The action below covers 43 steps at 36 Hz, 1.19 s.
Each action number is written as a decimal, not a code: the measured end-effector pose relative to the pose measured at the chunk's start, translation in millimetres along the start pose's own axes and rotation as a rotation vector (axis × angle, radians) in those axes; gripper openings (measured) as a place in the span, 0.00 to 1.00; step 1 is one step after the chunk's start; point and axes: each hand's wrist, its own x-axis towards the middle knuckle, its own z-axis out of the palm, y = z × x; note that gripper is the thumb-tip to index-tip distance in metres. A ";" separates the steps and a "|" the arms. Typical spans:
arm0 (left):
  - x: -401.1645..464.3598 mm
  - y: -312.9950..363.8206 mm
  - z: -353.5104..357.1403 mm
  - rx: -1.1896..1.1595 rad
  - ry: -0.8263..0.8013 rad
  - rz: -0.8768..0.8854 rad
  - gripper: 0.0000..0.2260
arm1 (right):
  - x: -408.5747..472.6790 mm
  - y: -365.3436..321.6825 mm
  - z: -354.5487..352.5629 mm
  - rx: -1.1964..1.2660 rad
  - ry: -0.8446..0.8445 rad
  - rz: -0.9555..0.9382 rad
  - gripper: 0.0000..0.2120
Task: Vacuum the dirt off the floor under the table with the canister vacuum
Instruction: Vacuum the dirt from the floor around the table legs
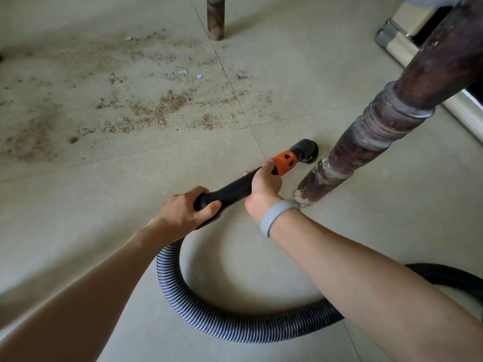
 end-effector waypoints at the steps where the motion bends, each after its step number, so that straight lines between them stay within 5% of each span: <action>1: 0.8 0.1 0.8 0.000 -0.004 -0.002 0.24 | -0.6 -0.4 -0.2 -0.004 0.015 -0.004 0.18; 13: 14.4 8.8 8.1 -0.026 -0.019 -0.015 0.22 | 12.6 -10.7 -0.7 -0.054 0.073 -0.005 0.23; 26: 46.1 48.6 19.6 -0.020 0.020 -0.036 0.18 | 27.2 -41.2 2.1 -0.016 -0.047 -0.006 0.16; 34: 59.8 74.5 25.0 0.025 -0.135 -0.031 0.23 | 42.9 -52.7 -3.2 -0.163 0.109 -0.105 0.24; 43: 17.1 36.6 21.9 0.035 -0.076 -0.070 0.20 | 22.4 -12.4 -8.2 -0.116 0.001 -0.055 0.21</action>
